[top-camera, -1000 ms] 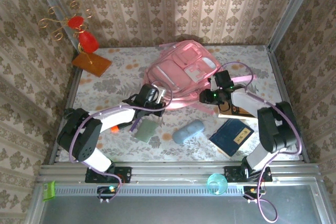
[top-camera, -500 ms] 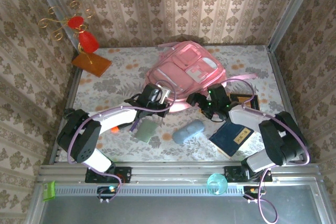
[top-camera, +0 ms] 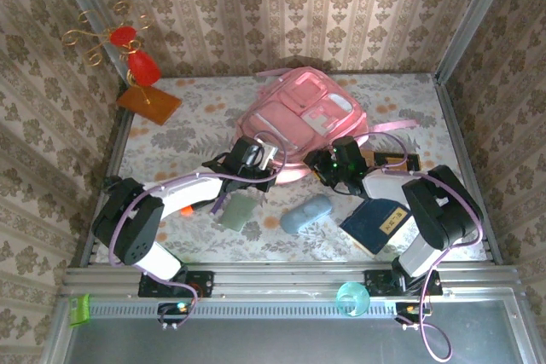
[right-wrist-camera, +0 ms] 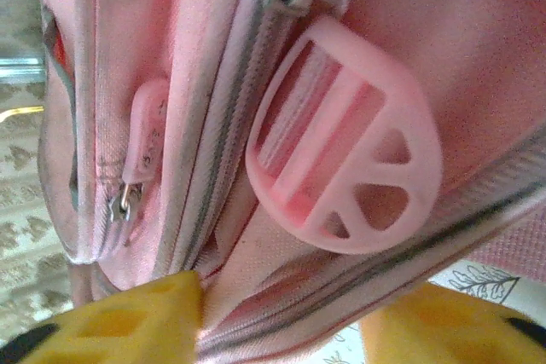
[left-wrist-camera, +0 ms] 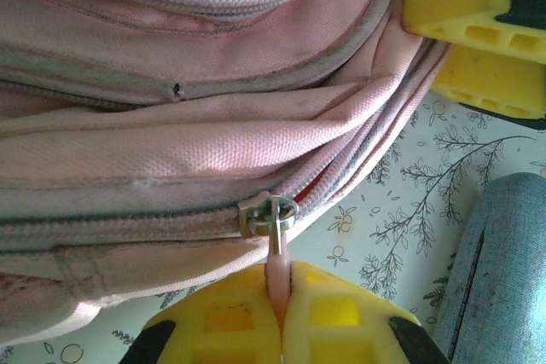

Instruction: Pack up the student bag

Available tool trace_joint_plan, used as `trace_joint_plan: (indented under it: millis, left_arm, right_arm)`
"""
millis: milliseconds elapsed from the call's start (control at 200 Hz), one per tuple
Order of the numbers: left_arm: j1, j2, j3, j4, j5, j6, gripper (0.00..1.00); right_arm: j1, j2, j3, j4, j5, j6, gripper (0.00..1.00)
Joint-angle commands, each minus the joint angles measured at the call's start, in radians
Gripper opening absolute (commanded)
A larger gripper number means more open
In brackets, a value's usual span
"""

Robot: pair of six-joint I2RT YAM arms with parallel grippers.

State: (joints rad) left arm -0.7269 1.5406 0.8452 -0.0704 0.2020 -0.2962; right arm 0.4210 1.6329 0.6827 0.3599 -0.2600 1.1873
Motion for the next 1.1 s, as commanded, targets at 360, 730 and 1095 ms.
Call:
trace_joint_plan:
  millis: [360,730,1095]
  left_arm:
    - [0.123,-0.139,-0.014,-0.115,-0.01,0.068,0.0]
    - [0.188,-0.17,-0.048,-0.125,0.063,0.07,0.0]
    - [0.057,-0.125,-0.03,-0.023,0.09,-0.027,0.0]
  right_arm:
    - [-0.147,-0.097,0.055,-0.257,0.037,-0.353,0.0]
    - [-0.307,-0.021,0.204,-0.436,-0.144,-0.564,0.02]
    - [-0.288,-0.16,0.099,-0.438,-0.195,-0.486,0.57]
